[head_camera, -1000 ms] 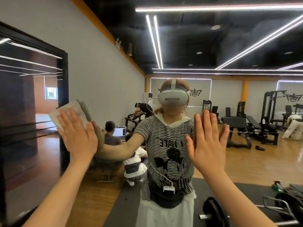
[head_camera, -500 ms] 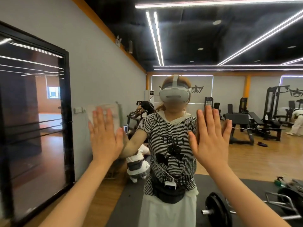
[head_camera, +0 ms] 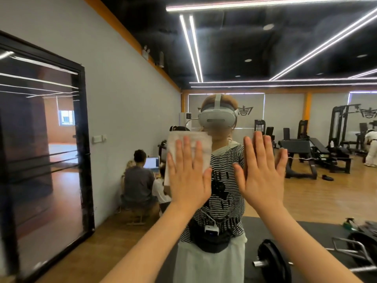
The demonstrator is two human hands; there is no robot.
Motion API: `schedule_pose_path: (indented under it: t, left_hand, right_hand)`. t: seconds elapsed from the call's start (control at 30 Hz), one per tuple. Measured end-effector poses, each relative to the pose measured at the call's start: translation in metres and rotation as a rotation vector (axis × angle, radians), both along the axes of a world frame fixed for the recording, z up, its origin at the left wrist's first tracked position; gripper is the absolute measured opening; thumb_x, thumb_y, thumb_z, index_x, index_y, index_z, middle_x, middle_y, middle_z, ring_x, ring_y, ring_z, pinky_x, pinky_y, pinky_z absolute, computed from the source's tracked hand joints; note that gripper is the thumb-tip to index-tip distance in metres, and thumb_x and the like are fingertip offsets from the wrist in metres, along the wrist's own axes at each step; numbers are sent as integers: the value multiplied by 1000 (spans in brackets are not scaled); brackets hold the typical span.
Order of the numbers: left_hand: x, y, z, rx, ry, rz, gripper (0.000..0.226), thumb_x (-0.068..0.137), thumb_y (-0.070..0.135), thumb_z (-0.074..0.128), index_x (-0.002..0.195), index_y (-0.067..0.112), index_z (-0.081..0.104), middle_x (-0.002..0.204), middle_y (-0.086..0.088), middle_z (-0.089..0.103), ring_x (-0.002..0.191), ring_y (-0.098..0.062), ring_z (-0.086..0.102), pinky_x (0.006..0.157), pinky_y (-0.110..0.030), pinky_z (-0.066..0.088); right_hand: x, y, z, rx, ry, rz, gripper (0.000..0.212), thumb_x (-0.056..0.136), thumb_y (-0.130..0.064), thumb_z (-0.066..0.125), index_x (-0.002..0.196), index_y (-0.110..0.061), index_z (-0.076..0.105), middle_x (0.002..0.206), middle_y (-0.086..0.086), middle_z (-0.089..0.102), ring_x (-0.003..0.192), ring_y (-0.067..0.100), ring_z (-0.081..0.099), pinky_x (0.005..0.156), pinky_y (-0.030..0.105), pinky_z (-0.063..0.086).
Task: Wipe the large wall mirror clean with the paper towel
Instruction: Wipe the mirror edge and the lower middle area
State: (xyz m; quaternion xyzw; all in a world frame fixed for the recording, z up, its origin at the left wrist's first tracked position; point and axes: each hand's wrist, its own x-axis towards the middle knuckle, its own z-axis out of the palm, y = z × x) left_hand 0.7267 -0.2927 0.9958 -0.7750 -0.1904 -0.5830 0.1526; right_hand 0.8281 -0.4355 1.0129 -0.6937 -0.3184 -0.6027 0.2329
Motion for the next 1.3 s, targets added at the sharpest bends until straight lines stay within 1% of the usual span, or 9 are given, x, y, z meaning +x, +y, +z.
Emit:
schedule_pose_path:
  t: [0.1, 0.17, 0.33, 0.43, 0.73, 0.87, 1.03, 1.2, 1.3]
  left_hand:
    - [-11, 17, 5, 79, 52, 0, 77, 94, 42, 29, 154, 15, -11, 160, -11, -20, 149, -26, -11, 119, -42, -11]
    - [-22, 31, 12, 41, 11, 3, 74, 95, 41, 27, 154, 16, -9, 161, -12, -10, 148, -23, -14, 119, -39, -13]
    - [-24, 25, 24, -348, -262, 14, 68, 97, 39, 22, 154, 8, 3, 161, -19, 1, 148, -28, -5, 119, -46, -3]
    - [-8, 1, 26, -467, -322, -1, 69, 96, 40, 22, 153, 5, 3, 160, -19, 1, 148, -35, 1, 118, -51, 1]
    - [17, -24, 9, 2, 8, -52, 73, 96, 42, 25, 155, 11, -5, 161, -15, 3, 148, -33, 3, 117, -53, 6]
    - [6, -7, 7, 147, 79, -55, 77, 94, 42, 30, 155, 13, -7, 161, -12, -15, 149, -30, -6, 118, -49, 0]
    - [-21, 37, 26, 429, 227, 18, 82, 90, 43, 35, 155, 15, -6, 161, -11, -16, 149, -25, -12, 120, -41, -10]
    - [-22, 27, 37, 48, -42, 19, 71, 94, 39, 30, 155, 14, 3, 160, -18, 5, 149, -25, -10, 119, -38, -10]
    - [-2, -4, 33, -141, -169, 12, 67, 95, 38, 27, 154, 13, 7, 160, -16, 4, 147, -31, 1, 118, -42, -6]
  right_hand:
    - [0, -2, 1, 3, 0, 2, 65, 96, -46, 32, 152, -13, 24, 159, 12, 20, 149, 18, 1, 118, 48, -7]
    - [0, -1, 1, 6, -7, -4, 65, 96, -46, 32, 151, -12, 26, 158, 14, 23, 149, 21, 7, 118, 47, -8]
    - [0, 1, 1, 17, -19, -27, 65, 95, -45, 34, 151, -11, 28, 157, 15, 25, 147, 25, 14, 118, 49, -5]
    - [0, 1, 0, 13, -14, -22, 65, 95, -44, 34, 151, -11, 27, 157, 15, 25, 147, 27, 13, 118, 50, -6]
    - [4, 0, -1, 13, -23, -8, 65, 97, -44, 33, 152, -10, 22, 159, 14, 20, 150, 20, 0, 118, 51, -3]
    - [4, -1, -1, 10, -32, -3, 65, 97, -44, 34, 152, -11, 25, 159, 13, 21, 150, 20, 2, 119, 49, -4]
    - [5, -1, 0, 18, -35, 1, 65, 96, -44, 34, 151, -12, 23, 158, 11, 20, 150, 19, 1, 119, 48, -3]
    - [4, -1, -1, 16, -27, 5, 66, 96, -45, 33, 153, -15, 17, 159, 10, 20, 150, 18, -3, 119, 50, -3]
    - [5, 1, -1, 14, -28, 12, 65, 96, -45, 33, 152, -14, 22, 159, 8, 17, 150, 18, -3, 118, 52, 1]
